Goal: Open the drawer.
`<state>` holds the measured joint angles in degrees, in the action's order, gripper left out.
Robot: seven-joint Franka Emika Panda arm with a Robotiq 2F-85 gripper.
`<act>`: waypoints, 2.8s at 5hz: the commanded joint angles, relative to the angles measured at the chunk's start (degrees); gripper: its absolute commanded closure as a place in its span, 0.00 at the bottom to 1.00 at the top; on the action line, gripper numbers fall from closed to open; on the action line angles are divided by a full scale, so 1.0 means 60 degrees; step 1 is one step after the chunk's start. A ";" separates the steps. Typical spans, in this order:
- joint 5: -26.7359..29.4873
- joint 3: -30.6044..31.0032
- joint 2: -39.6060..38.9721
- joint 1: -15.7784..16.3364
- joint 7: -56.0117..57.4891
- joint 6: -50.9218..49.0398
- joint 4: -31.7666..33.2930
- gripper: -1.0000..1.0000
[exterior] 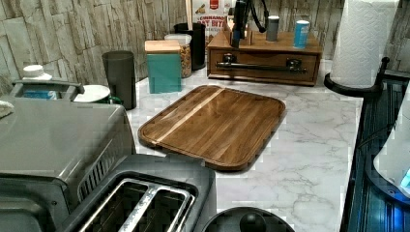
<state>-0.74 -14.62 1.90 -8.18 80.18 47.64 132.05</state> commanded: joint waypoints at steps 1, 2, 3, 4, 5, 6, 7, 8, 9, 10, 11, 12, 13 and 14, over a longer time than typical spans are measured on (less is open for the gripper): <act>-0.0162 -0.0485 -0.0339 -0.0359 0.1780 0.1232 0.0316 0.00; 0.0098 -0.0536 -0.0551 -0.0474 0.2045 0.1659 0.0414 0.00; 0.0096 -0.0681 -0.0784 -0.0551 0.2262 0.1944 0.0426 0.00; 0.0842 -0.0682 -0.1014 -0.0784 0.2948 0.2237 0.0629 0.00; 0.1402 -0.0692 -0.1035 -0.0694 0.3002 0.2364 0.0960 0.00; 0.1670 -0.0753 -0.1076 -0.0579 0.2775 0.2830 0.1296 0.00; 0.1937 -0.0562 -0.1341 -0.0581 0.2815 0.3075 0.1388 0.00; 0.2895 -0.0239 -0.1768 -0.0821 0.3913 0.4536 0.1642 0.00; 0.3467 0.0066 -0.2172 -0.1204 0.4972 0.4876 0.1471 0.00; 0.2997 -0.0041 -0.2214 -0.1010 0.4109 0.4182 0.1311 0.00; 0.2523 -0.0250 -0.2312 -0.0727 0.3619 0.4510 0.1458 0.00; 0.1743 -0.0419 -0.2218 -0.0529 0.3130 0.3933 0.1314 0.00; 0.1135 -0.0452 -0.2183 -0.0346 0.3350 0.1547 0.0484 0.00; 0.1521 -0.0155 -0.2209 -0.0388 0.3530 0.0992 0.0412 0.00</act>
<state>8.64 -17.15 -11.74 -11.44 101.78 56.12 134.96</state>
